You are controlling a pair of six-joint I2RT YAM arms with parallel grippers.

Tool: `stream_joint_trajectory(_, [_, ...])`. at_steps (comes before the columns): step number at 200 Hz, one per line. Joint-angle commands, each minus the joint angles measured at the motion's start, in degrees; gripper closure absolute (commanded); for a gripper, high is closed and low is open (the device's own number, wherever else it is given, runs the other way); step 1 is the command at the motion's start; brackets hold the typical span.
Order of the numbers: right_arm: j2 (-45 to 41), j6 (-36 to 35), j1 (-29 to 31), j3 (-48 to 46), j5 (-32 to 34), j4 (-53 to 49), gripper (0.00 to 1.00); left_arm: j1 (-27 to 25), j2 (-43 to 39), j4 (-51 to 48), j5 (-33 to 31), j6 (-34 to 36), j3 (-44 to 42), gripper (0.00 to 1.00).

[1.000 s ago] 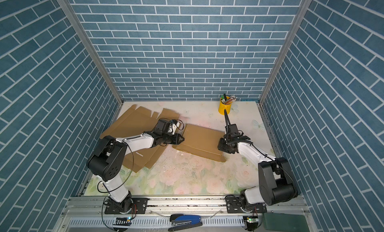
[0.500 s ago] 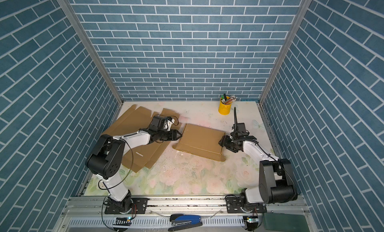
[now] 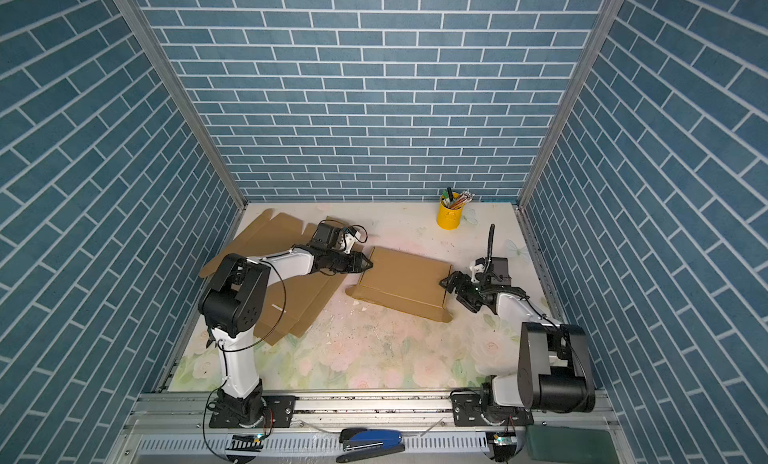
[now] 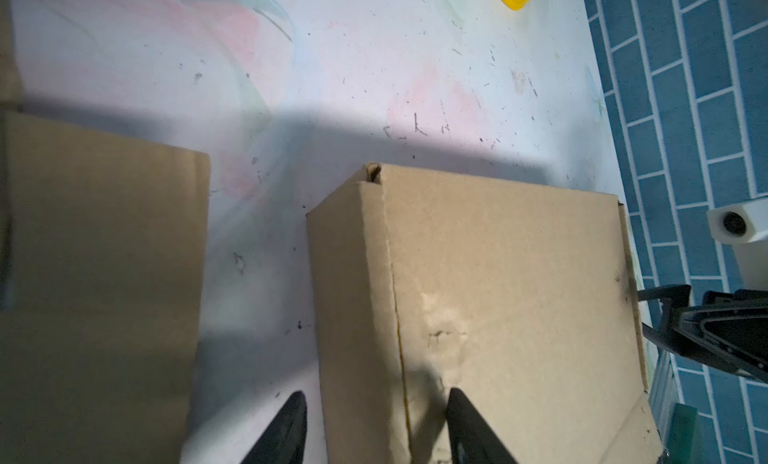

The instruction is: Fold the paper box

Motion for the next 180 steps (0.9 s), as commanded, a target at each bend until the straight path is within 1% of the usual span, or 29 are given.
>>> stream_joint_trajectory(1, [1.43, 1.49, -0.16, -1.15, -2.86, 2.11, 0.13, 0.58, 3.06, -3.67, 2.0, 1.14, 0.8, 0.54])
stream_joint_trajectory(16, [1.45, 1.39, -0.22, -1.51, -3.41, 2.28, 0.1, 1.78, 4.13, -5.85, 2.84, 1.73, 1.47, 0.61])
stream_joint_trajectory(37, [1.14, 1.72, -0.24, -2.12, -4.09, 2.69, 0.01, 3.53, 5.89, -9.13, 4.12, 2.73, 2.54, 0.69])
stream_joint_trajectory(67, [1.09, 1.87, -0.21, -2.4, -4.43, 1.99, 0.01, 4.22, 9.81, -15.55, 4.83, 5.64, 6.19, 0.75])
stream_joint_trajectory(85, [1.23, 1.89, -0.22, -2.44, -4.75, 1.75, 0.01, 5.61, 11.62, -16.6, 5.12, 5.62, 6.93, 0.79])
stream_joint_trajectory(117, [2.04, 3.19, -0.24, -3.11, -5.97, 3.77, 0.01, 6.68, 12.75, -17.12, 5.05, 6.3, 7.48, 0.79])
stream_joint_trajectory(160, [4.27, 6.93, 0.47, -3.66, -7.45, 9.72, 0.02, 7.03, 13.82, -16.98, 4.87, 6.3, 7.74, 0.8])
stream_joint_trajectory(180, [6.18, 9.83, 1.81, -3.69, -8.27, 14.34, 0.05, 7.05, 13.96, -16.59, 4.54, 6.17, 7.71, 0.79])
